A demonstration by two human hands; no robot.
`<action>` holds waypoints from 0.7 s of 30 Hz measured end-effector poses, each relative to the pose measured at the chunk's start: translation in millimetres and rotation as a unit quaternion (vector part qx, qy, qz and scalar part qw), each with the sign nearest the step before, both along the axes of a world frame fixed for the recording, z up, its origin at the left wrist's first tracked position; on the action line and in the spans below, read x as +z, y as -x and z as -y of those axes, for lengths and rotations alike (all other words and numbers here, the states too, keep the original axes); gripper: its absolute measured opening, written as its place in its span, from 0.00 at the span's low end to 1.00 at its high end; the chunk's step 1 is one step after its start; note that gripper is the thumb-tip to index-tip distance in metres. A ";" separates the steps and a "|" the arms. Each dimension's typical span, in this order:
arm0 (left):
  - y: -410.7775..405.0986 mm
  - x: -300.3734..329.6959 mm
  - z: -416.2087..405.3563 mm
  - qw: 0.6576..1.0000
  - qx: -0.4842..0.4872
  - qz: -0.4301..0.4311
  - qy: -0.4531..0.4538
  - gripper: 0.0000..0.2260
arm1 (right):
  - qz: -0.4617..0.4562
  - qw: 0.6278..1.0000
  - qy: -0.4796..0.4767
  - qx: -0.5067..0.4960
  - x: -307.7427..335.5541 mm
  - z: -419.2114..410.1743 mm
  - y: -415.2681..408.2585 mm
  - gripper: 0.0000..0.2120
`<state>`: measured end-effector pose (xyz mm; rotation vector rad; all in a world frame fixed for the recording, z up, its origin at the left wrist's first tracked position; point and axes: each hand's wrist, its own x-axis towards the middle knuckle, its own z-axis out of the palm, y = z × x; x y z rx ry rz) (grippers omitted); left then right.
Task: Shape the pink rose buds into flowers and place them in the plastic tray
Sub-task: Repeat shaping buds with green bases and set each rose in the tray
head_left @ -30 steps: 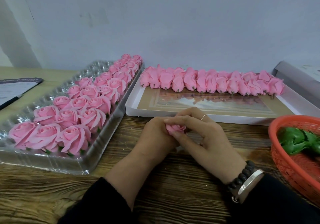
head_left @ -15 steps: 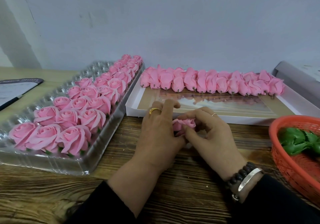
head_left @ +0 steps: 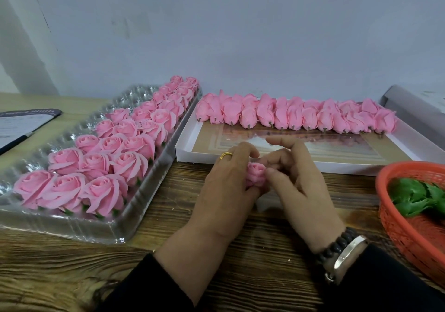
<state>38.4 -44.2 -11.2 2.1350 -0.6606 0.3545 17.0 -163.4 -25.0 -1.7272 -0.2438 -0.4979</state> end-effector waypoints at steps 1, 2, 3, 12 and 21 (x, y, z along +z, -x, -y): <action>-0.2 -0.1 -0.1 1.000 -0.003 -0.001 0.000 0.15 | 0.000 1.000 -0.021 0.005 0.1 1.1 -0.5 0.16; -0.3 -0.4 -0.1 1.000 -0.004 0.000 -0.003 0.15 | -0.003 0.999 -0.043 0.010 0.2 2.3 -1.0 0.17; -0.4 -0.5 -0.2 1.000 -0.004 0.001 -0.007 0.14 | -0.008 0.998 -0.060 0.012 0.2 3.2 -1.7 0.17; -1.4 1.0 -1.2 0.999 0.005 0.025 -0.042 0.09 | -0.009 0.993 -0.116 -0.006 1.0 5.0 -3.0 0.20; -2.2 2.9 -3.2 0.998 0.001 0.046 -0.033 0.06 | 0.012 0.995 -0.091 -0.040 -0.5 5.8 -2.6 0.17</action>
